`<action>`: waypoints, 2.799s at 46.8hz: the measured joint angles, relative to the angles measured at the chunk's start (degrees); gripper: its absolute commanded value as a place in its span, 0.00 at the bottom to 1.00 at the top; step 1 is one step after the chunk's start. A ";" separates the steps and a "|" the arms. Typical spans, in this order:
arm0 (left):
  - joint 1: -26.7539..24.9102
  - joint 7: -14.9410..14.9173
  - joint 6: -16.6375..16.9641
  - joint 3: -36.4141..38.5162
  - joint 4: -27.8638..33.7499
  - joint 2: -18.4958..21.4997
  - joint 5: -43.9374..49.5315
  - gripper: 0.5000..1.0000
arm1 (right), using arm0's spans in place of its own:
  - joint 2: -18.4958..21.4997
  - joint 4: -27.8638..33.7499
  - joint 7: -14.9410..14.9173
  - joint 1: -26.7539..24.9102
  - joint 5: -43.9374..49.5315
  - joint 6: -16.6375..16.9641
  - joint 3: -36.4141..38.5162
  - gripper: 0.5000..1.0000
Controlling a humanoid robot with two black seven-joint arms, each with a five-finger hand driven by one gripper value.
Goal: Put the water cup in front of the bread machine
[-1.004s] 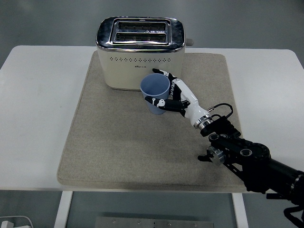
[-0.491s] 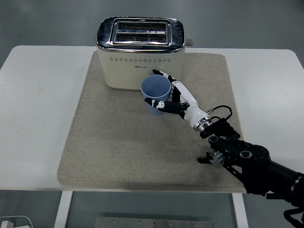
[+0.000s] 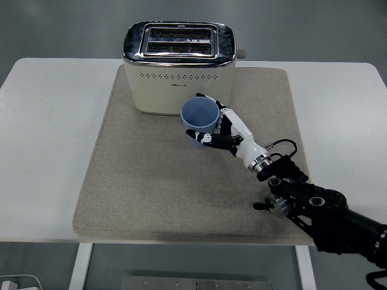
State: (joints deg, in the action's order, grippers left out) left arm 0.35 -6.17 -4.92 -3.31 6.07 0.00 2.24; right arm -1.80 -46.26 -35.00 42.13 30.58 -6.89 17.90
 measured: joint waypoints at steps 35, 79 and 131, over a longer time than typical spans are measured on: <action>0.00 -0.16 -0.45 -0.03 0.00 0.00 -0.05 1.00 | -4.70 -0.23 0.00 -0.48 -0.08 0.51 0.01 0.83; 0.00 -0.25 -0.44 -0.03 0.00 0.00 -0.03 1.00 | -16.99 -4.46 0.00 -0.76 -4.35 3.90 4.40 0.83; 0.10 -0.25 -0.35 -0.10 -0.09 0.00 0.05 1.00 | -12.90 6.50 26.10 15.00 -24.63 5.05 4.38 0.83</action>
State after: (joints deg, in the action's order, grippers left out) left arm 0.45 -6.42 -5.28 -3.41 5.98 0.00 2.28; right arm -14.70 -39.76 -8.91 57.14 5.95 -1.84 22.28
